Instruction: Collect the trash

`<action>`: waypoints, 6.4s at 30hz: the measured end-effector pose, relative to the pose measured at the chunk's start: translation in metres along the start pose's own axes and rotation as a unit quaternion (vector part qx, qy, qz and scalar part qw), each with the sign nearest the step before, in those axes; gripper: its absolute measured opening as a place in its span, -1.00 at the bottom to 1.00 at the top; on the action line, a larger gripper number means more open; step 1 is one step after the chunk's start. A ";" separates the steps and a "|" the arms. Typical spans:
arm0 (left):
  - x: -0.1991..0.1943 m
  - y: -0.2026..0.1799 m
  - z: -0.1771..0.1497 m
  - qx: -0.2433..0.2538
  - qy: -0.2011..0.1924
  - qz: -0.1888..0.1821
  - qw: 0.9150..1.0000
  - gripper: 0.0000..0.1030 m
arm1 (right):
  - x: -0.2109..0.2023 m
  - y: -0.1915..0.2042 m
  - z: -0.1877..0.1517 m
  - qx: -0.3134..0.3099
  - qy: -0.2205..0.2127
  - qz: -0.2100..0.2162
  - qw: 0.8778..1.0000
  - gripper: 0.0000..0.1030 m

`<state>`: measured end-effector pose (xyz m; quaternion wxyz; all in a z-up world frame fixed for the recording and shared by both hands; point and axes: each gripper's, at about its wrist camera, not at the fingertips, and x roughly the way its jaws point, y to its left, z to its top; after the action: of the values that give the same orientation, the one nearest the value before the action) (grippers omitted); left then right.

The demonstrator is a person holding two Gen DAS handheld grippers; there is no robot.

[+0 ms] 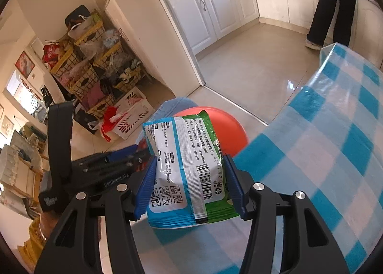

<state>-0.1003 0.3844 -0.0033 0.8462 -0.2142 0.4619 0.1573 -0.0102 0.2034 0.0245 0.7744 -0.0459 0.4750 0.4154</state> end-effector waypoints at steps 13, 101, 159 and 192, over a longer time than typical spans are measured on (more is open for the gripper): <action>0.017 0.004 -0.005 0.004 0.013 0.040 0.999 0.64 | -0.014 -0.019 0.005 0.044 -0.039 0.004 0.998 0.57; -0.147 -0.283 -0.122 0.303 -0.089 -0.128 0.940 0.77 | -0.319 -0.072 -0.230 0.214 -0.261 -0.460 0.821 0.74; -0.137 -0.282 -0.128 0.311 -0.089 -0.125 0.938 0.77 | -0.313 -0.086 -0.238 0.229 -0.257 -0.466 0.816 0.74; -0.111 -0.292 -0.127 0.317 -0.060 -0.124 0.938 0.77 | -0.297 -0.102 -0.241 0.244 -0.236 -0.458 0.822 0.74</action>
<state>-0.1135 0.0616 0.0931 0.9093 0.0191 0.4057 -0.0912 -0.1685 -0.1539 0.0903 0.9498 0.0321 0.2880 -0.1182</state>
